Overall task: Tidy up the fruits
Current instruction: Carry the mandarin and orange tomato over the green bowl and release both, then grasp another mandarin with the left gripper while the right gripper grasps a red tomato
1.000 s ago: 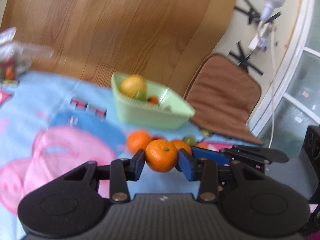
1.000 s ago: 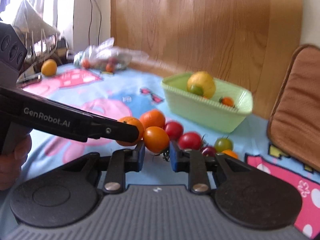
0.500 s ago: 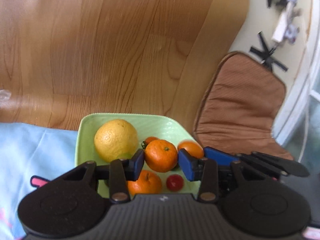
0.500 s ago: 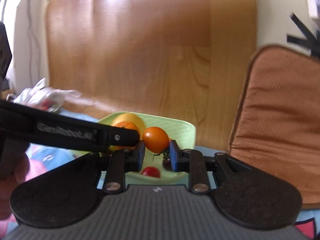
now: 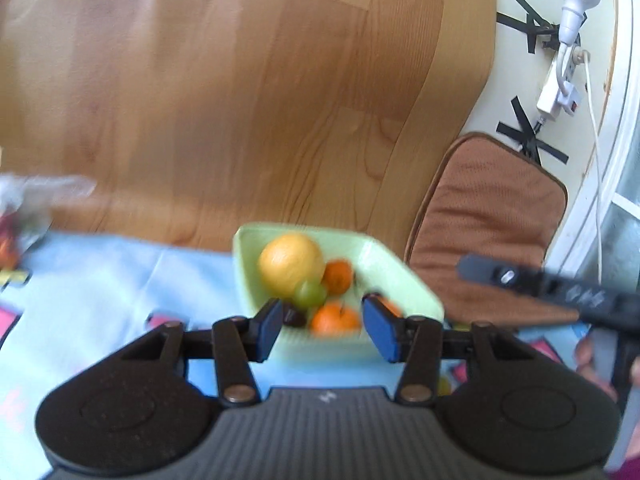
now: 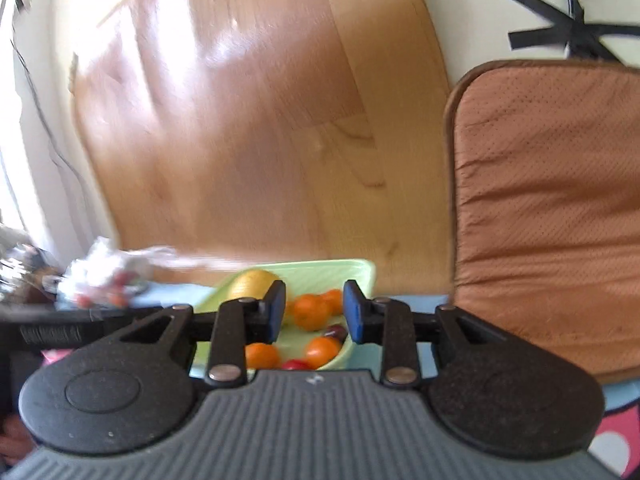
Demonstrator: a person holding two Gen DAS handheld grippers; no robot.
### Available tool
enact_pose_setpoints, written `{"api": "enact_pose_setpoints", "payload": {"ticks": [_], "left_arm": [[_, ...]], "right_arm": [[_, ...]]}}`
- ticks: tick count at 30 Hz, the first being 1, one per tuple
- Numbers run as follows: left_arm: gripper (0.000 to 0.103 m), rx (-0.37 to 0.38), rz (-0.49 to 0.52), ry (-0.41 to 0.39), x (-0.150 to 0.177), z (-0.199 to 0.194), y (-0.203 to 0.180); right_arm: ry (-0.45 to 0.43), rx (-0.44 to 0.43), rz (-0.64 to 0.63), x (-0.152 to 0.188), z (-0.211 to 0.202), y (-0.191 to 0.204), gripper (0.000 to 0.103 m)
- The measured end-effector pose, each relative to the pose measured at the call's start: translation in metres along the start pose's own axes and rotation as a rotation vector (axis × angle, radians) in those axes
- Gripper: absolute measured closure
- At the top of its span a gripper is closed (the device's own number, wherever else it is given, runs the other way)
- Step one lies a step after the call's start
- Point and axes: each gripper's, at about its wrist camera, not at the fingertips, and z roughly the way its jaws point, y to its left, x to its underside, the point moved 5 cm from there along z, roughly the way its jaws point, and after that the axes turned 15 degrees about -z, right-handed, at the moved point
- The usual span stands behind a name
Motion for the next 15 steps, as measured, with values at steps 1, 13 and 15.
{"api": "enact_pose_setpoints", "payload": {"ticks": [1,13,15], "left_arm": [[0.053,0.006,-0.013,0.017,0.008,-0.006,0.006],[0.065,0.029,-0.123,0.156,0.045,0.011,0.024],[0.065,0.014,-0.133,0.137,0.045,0.006,0.030]], "right_arm": [[0.008,-0.049,-0.021,0.002,-0.005,0.009,0.067],[0.240,-0.124,-0.628,0.056,0.017,0.110,0.063],[0.251,-0.117,-0.635,0.054,0.028,0.108,0.062]]}}
